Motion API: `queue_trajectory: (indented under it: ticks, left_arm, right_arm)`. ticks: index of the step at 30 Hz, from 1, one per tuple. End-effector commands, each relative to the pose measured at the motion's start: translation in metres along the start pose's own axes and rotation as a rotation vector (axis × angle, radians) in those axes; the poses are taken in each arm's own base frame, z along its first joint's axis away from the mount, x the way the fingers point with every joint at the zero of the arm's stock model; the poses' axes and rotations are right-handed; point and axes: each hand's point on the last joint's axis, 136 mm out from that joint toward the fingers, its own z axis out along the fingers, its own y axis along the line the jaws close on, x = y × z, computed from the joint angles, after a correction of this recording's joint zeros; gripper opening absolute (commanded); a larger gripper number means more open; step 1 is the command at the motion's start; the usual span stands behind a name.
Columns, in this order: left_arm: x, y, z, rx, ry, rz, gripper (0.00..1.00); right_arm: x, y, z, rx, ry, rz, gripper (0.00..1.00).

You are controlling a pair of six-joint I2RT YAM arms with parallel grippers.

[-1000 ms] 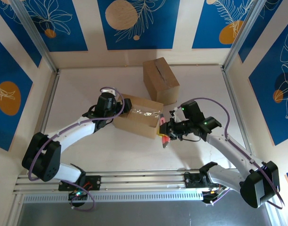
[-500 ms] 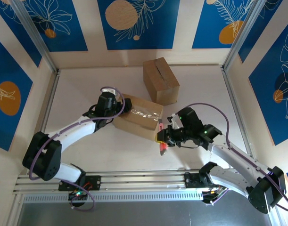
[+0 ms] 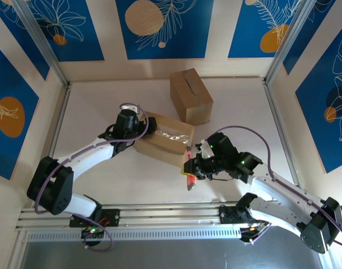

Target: Unpack the express box

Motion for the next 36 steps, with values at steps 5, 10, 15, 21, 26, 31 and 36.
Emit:
queue_trajectory:
  ticks: [5,10,15,21,26,31,36]
  left_arm:
    - [0.184,0.105,-0.018,-0.359,0.627,0.025,0.87]
    - [0.171,0.097,-0.016,-0.339,0.609,0.045,0.87]
    - [0.128,0.076,-0.015,-0.311,0.542,0.096,0.91]
    - [0.043,0.038,-0.025,-0.283,0.398,0.167,1.0]
    - [-0.027,0.006,-0.064,-0.238,0.236,0.195,1.0]
    - [-0.042,0.005,-0.106,-0.234,0.159,0.165,1.0]
    - [-0.016,0.016,-0.124,-0.212,0.175,0.11,1.0]
  right_arm:
    - [0.025,-0.006,-0.007,0.009,0.073,0.011,0.0]
    - [0.005,-0.015,-0.032,0.081,-0.019,0.003,0.0]
    - [-0.038,-0.008,-0.075,0.088,-0.169,-0.051,0.0]
    - [-0.117,-0.011,-0.094,0.14,-0.317,-0.15,0.0]
    - [-0.17,-0.035,-0.086,0.265,-0.373,-0.174,0.0]
    - [-0.195,-0.081,-0.074,0.377,-0.401,-0.08,0.0]
    - [-0.195,-0.128,-0.04,0.365,-0.368,0.032,0.0]
